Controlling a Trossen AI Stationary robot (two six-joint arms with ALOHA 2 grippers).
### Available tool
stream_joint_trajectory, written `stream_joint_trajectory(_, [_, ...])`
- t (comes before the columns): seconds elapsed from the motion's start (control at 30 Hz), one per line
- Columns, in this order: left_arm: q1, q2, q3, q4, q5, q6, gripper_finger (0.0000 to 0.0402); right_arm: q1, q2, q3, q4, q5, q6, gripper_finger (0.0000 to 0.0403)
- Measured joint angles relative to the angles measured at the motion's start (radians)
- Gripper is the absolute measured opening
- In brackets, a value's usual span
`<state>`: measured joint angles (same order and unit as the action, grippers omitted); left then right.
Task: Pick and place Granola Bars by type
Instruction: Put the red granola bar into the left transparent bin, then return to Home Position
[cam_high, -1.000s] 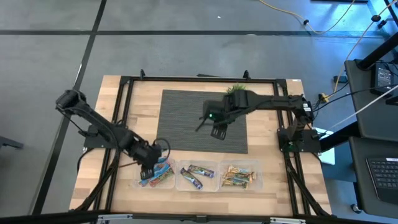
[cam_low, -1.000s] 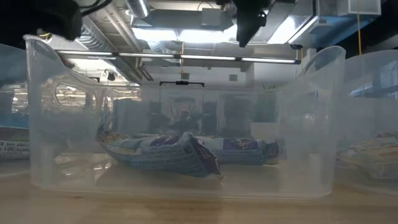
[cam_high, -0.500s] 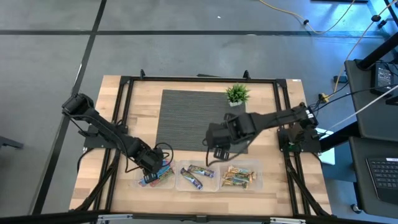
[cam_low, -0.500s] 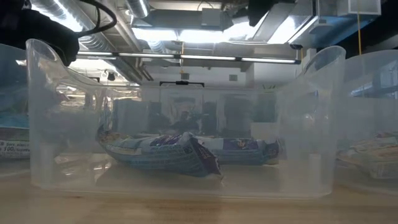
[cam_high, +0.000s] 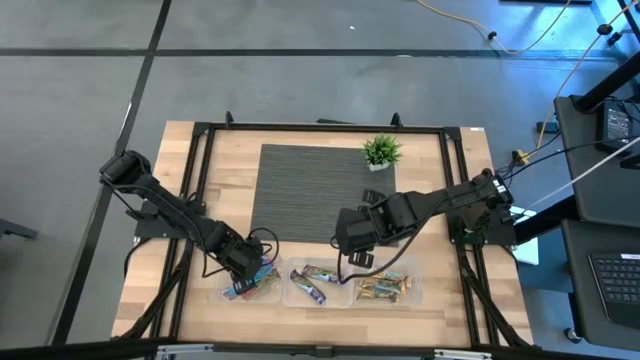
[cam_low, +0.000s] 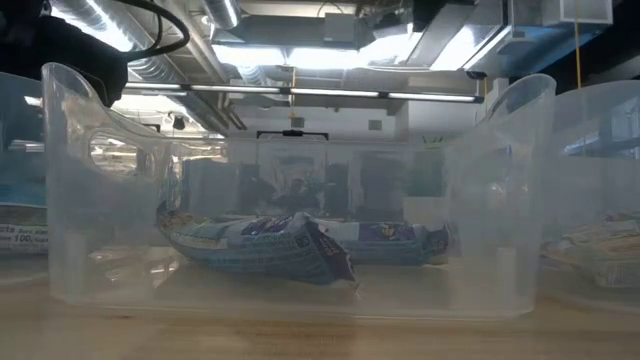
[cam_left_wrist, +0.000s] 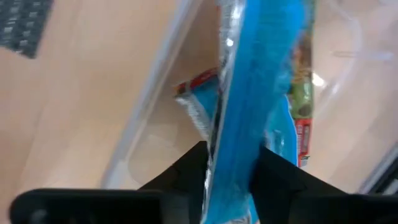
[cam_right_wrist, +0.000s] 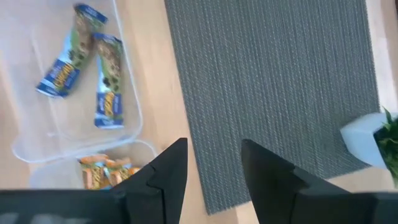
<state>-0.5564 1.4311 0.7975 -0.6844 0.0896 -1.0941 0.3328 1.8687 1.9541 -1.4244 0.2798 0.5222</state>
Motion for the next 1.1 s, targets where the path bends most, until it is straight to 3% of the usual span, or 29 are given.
stream_joint_trajectory(0.33, [0.009,-0.083,0.026,0.033,0.059,0.046,0.0202,0.013,-0.01,-0.001,-0.049,0.028,-0.089,0.0154])
stream_joint_trajectory(0.43, [0.016,-0.182,0.068,0.04,-0.004,0.158,0.0214,0.028,-0.048,-0.001,-0.008,0.112,-0.144,0.0154])
stream_joint_trajectory(0.57, [0.048,-0.355,0.101,0.047,-0.184,0.325,0.0216,0.031,-0.118,-0.027,0.102,0.171,-0.177,0.0154])
stream_joint_trajectory(0.63, [0.065,-0.448,0.1,0.06,-0.281,0.433,0.0214,0.02,-0.161,-0.091,0.251,0.16,-0.212,0.0154])
stream_joint_trajectory(0.8, [0.082,-0.625,0.1,0.062,-0.55,0.636,0.0214,-0.017,-0.265,-0.348,0.607,-0.019,-0.268,0.0154])
stream_joint_trajectory(1.0, [0.089,-0.747,0.095,0.051,-0.626,0.662,0.0216,-0.025,-0.469,-0.648,0.894,0.098,-0.272,0.0154])
stream_joint_trajectory(1.1, [0.124,-0.791,0.09,0.059,-0.629,0.712,0.0213,-0.026,-0.6,-0.795,1.014,0.102,-0.273,0.0154])
